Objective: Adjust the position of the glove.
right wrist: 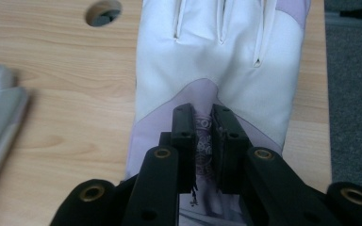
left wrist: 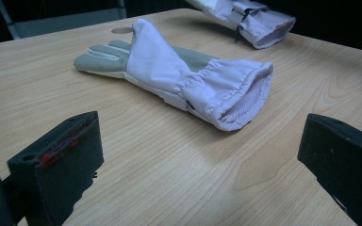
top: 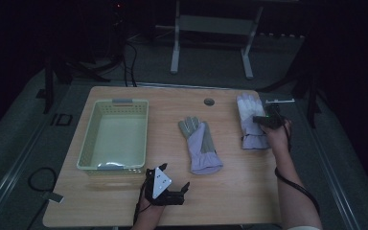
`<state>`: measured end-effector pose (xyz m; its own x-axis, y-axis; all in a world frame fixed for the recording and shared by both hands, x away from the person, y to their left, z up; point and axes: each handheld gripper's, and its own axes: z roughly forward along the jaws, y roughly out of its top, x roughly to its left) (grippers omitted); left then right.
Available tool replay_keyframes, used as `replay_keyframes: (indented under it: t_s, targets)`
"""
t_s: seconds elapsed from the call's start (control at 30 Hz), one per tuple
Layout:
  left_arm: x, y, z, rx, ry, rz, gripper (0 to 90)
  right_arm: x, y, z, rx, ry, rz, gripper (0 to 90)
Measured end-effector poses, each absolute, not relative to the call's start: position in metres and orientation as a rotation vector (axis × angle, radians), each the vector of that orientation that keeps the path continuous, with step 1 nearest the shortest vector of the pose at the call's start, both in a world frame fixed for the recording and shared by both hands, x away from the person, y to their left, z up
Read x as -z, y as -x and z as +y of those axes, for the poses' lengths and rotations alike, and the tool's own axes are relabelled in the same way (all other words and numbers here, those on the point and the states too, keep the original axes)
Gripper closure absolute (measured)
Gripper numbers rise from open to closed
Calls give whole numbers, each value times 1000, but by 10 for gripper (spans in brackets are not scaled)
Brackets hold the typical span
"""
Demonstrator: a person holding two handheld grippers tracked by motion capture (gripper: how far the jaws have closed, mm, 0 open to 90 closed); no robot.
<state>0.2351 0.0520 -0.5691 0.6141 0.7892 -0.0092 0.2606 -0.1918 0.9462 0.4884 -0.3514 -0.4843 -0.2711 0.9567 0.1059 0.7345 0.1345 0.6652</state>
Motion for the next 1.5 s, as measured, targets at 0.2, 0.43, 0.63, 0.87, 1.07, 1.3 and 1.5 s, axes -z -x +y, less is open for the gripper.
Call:
replay_keyframes:
  t_s: [0.2,0.43,0.63,0.87,1.07,1.3,1.5]
  targets:
    - [569,-236,52,-606,-1753,859,7,450,-460,-350,-973,-1609,2066,814]
    - [569,-235,51,-607,-1756,855,7,424,-412,-346,-1011,-1600,2019,813]
    - [569,-236,52,-597,-1753,854,7,436,-376,-346,-1015,-1648,1990,812]
    - [569,-237,52,-580,-1759,852,7,463,-351,-345,-995,-1717,1984,810]
    - [569,-237,52,-578,-1759,849,7,485,-353,-341,-927,-1743,1988,807]
    - [569,-237,53,-573,-1753,854,7,503,-370,-337,-876,-1761,1993,799]
    - [569,-237,53,-574,-1755,848,7,518,-375,-334,-831,-1740,2005,787]
